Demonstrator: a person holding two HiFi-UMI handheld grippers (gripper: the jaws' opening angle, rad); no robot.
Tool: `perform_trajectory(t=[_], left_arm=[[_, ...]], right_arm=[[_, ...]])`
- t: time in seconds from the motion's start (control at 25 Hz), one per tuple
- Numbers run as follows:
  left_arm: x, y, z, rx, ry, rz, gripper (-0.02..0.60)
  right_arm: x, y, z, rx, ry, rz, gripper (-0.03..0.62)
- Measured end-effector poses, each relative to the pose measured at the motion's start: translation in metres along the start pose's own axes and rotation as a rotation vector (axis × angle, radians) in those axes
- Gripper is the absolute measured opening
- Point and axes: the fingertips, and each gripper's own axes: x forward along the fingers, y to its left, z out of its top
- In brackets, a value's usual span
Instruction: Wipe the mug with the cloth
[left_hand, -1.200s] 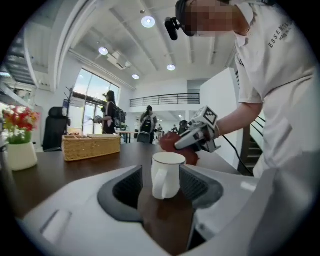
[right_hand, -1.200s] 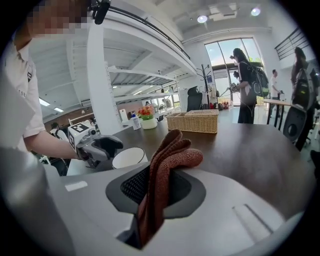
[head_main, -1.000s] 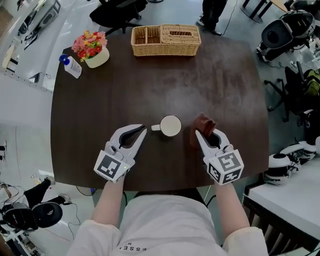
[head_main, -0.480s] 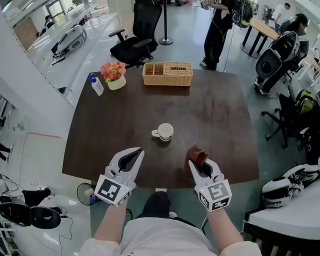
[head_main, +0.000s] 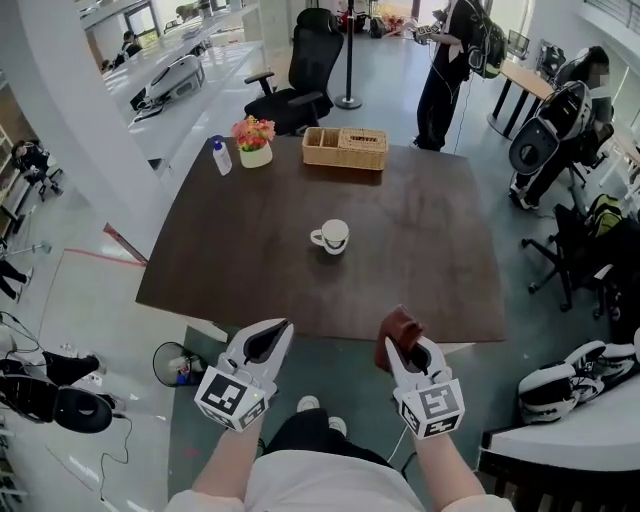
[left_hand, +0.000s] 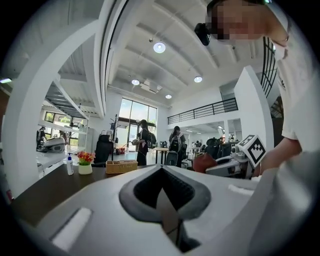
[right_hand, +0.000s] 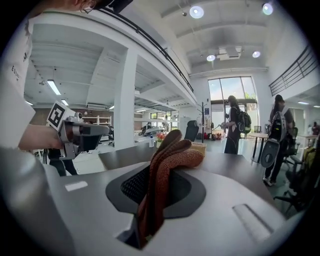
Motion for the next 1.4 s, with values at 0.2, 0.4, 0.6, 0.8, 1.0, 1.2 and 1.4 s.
perform_trajectory(t=[0.2,0.4,0.6,0.8,1.0,1.2,1.4], left_arm=[[-0.037,-0.042,-0.029,0.028,-0.052,0.005,0.003],[-0.093,-0.093,-0.050,0.046,-0.067,-0.010,0.003],[-0.157,-0.117,-0.053,0.028,-0.066,-0.028,0.003],[-0.214,-0.142,-0.057,0.027,-0.059,-0.048,0.003],[-0.247,-0.166,-0.058,0.024,-0.069,-0.077,0.003],[-0.267,-0.174,-0.054,0.026,-0.082,-0.079,0.003],[-0.274,-0.177,-0.048,0.029,-0.100,-0.070,0.003]], right_arm=[[-0.055,0.020,-0.025,-0.036,-0.074,-0.057,0.086],[-0.115,0.063,-0.055,-0.046,-0.092,-0.077,0.085],[-0.156,0.127,-0.064,-0.044,-0.085,-0.078,0.084],[-0.198,0.181,-0.070,-0.052,-0.085,-0.082,0.083],[-0.229,0.207,-0.072,-0.064,-0.088,-0.109,0.081],[-0.241,0.226,-0.070,-0.087,-0.091,-0.110,0.080],[-0.244,0.231,-0.065,-0.093,-0.105,-0.103,0.080]])
